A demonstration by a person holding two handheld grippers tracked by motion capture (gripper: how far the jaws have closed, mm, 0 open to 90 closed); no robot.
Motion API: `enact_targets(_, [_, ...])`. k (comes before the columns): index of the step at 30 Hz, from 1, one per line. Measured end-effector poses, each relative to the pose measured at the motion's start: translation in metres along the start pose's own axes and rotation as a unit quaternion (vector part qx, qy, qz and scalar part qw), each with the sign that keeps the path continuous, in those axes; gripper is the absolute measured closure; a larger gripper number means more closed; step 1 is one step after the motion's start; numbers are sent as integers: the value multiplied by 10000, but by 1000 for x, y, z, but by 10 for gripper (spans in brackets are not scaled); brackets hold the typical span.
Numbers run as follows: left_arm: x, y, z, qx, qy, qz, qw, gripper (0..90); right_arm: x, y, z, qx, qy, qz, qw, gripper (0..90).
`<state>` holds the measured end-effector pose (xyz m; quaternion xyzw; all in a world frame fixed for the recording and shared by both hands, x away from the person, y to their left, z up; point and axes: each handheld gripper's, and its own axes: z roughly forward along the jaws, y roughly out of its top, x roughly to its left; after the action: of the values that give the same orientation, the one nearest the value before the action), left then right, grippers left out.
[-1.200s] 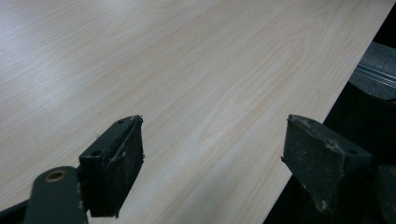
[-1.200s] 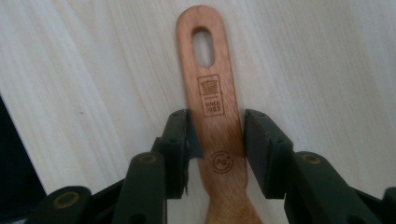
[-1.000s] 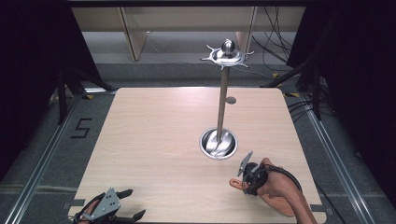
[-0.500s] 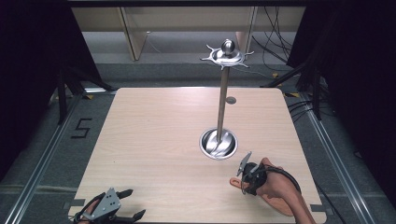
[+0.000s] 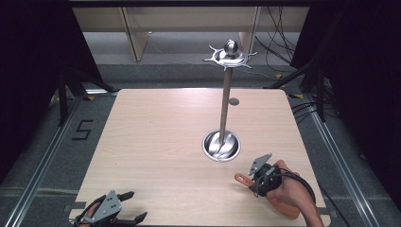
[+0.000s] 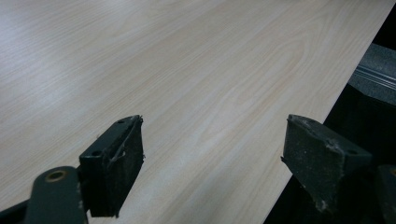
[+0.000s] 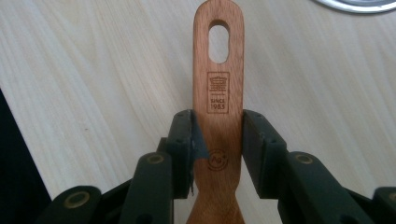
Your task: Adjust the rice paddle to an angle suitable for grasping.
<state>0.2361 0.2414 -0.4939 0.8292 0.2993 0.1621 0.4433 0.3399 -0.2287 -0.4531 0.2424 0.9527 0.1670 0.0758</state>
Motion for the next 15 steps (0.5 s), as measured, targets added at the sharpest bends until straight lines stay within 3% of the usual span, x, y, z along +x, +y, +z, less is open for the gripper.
enact_targets(3, [1,0,-1,83,66,99,9999,198,0,-2,-6,-152,-36,1,9999,664])
enact_targets(4, [1,0,0,-3,81,60,9999,198,-2,-4,-11,-324,-129,-12,9994,664])
enact_targets(6, [-1,0,1,-94,35,-28,9999,198,-1,-4,-14,-362,-175,71,9992,664])
enact_targets(8, [0,0,0,-67,53,77,9999,198,-2,-6,-21,-448,-244,46,9987,664])
enact_targets(9, [0,0,0,-54,47,81,9999,198,0,-6,-25,-433,-290,176,9985,664])
enact_targets(12, [1,0,1,-126,40,78,9999,198,-1,-7,-34,-682,-373,159,9968,671])
enact_targets(13, [3,0,-1,6,45,202,9998,198,-2,-7,-36,-791,-389,113,9960,670])
enact_targets(14, [3,1,-1,-20,31,199,9998,198,-2,-7,-38,-832,-501,115,9952,670])
enact_targets(15, [1,0,0,-106,40,83,9999,198,-2,-7,-39,-860,-368,109,9956,671])
